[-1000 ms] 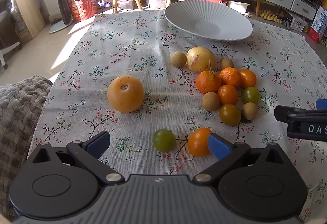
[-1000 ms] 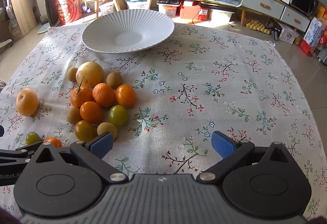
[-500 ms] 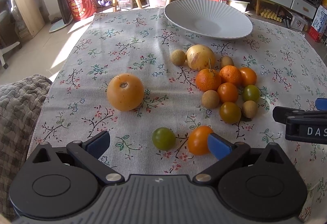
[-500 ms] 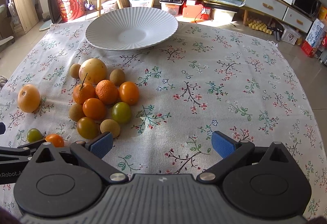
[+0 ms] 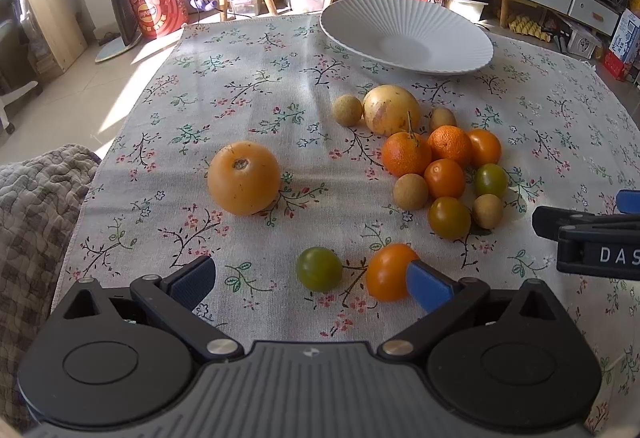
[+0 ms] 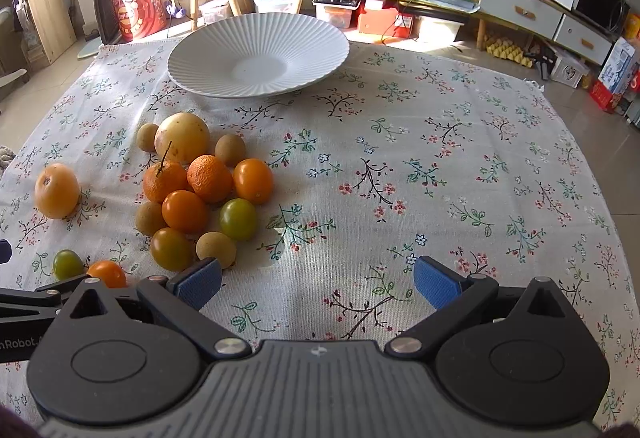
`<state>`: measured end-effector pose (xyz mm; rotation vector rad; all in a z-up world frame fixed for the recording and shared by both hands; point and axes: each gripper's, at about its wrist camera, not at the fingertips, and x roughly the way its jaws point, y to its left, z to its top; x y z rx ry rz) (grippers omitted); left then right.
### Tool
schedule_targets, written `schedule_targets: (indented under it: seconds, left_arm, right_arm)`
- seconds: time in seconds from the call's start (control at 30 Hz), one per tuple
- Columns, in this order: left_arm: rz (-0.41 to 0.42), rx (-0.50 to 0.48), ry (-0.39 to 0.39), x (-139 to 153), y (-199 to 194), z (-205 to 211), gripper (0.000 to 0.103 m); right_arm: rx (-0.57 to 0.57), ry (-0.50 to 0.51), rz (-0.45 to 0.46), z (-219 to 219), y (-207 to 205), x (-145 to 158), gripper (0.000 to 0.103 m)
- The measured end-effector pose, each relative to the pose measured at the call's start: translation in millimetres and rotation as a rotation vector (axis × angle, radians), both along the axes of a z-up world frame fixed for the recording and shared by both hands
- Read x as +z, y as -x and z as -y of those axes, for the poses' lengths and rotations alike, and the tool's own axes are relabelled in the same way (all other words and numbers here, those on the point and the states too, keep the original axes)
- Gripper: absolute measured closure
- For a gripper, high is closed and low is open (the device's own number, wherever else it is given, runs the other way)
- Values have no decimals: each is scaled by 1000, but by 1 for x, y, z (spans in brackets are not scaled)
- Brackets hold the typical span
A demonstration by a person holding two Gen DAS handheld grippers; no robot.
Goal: Organize fruits
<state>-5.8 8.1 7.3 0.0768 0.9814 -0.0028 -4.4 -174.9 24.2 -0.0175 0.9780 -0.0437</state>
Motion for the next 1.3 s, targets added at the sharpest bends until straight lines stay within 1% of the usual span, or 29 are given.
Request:
schedule_targets:
  seconds: [0.73, 0.93, 1.03, 1.2, 1.3]
  left_arm:
    - [-11, 0, 0, -2, -1, -1, 7]
    - [-1, 8, -4, 0, -5, -4, 7]
    - [12, 10, -22, 2, -8, -4, 7]
    - [51, 11, -97, 3, -16, -8, 7]
    - [53, 6, -100, 2, -21, -14, 7]
  right_arm:
    - [2, 1, -1, -1, 0, -1, 0]
    - [-2, -8, -7, -1, -1, -2, 0]
    - [-2, -27, -9, 1, -4, 0, 0]
    - [28, -50, 18, -1, -10, 5, 0]
    - [52, -57, 26, -1, -15, 7, 0]
